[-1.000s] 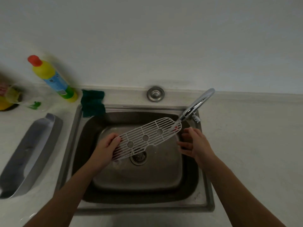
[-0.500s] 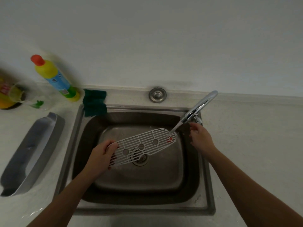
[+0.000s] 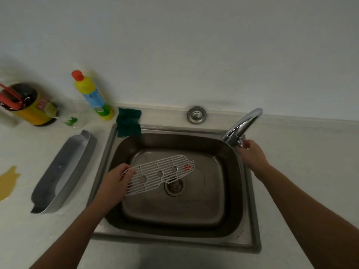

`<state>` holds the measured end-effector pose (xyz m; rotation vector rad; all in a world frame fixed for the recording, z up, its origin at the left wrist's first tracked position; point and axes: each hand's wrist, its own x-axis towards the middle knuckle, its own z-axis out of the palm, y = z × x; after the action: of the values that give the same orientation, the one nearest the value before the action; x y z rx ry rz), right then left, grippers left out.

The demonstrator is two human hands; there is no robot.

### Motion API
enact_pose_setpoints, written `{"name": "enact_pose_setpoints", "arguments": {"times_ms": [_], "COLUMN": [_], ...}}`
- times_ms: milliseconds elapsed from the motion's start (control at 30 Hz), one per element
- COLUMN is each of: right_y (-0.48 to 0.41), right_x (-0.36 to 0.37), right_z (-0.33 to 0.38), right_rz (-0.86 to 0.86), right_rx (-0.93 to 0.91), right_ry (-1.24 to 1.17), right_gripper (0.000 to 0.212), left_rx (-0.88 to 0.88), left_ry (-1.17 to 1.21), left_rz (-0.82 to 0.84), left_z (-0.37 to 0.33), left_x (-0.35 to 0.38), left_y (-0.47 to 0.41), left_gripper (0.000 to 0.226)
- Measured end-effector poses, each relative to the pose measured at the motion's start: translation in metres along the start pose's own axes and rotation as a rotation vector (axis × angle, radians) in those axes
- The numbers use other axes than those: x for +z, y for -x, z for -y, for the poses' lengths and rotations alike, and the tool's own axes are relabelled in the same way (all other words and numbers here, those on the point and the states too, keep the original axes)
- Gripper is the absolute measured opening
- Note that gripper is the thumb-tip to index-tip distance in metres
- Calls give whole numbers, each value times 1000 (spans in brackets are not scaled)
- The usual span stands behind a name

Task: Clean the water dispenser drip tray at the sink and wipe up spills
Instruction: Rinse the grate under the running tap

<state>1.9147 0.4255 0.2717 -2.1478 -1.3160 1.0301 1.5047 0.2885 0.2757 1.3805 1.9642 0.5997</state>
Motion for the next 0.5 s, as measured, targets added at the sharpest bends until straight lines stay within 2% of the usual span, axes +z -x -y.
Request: {"name": "enact_pose_setpoints", "arguments": {"times_ms": [133, 200, 400, 500], "right_y": [40, 65, 127, 141], "right_x": [18, 29, 57, 56], "right_z": [-17, -30, -61, -59], "right_rz": [139, 198, 322, 298], "right_rx": [1, 46, 114, 111], "right_ry": [-10, -55, -103, -134], "right_gripper": [29, 24, 24, 23], "left_rx": [33, 51, -11, -31], "left_ry": [53, 35, -326, -83], "left_rz": [-84, -85, 7, 12], "left_z": [1, 6, 32, 35], "left_x": [-28, -32, -10, -13], "left_y": [3, 6, 19, 24], "left_gripper": [10, 17, 24, 26]}}
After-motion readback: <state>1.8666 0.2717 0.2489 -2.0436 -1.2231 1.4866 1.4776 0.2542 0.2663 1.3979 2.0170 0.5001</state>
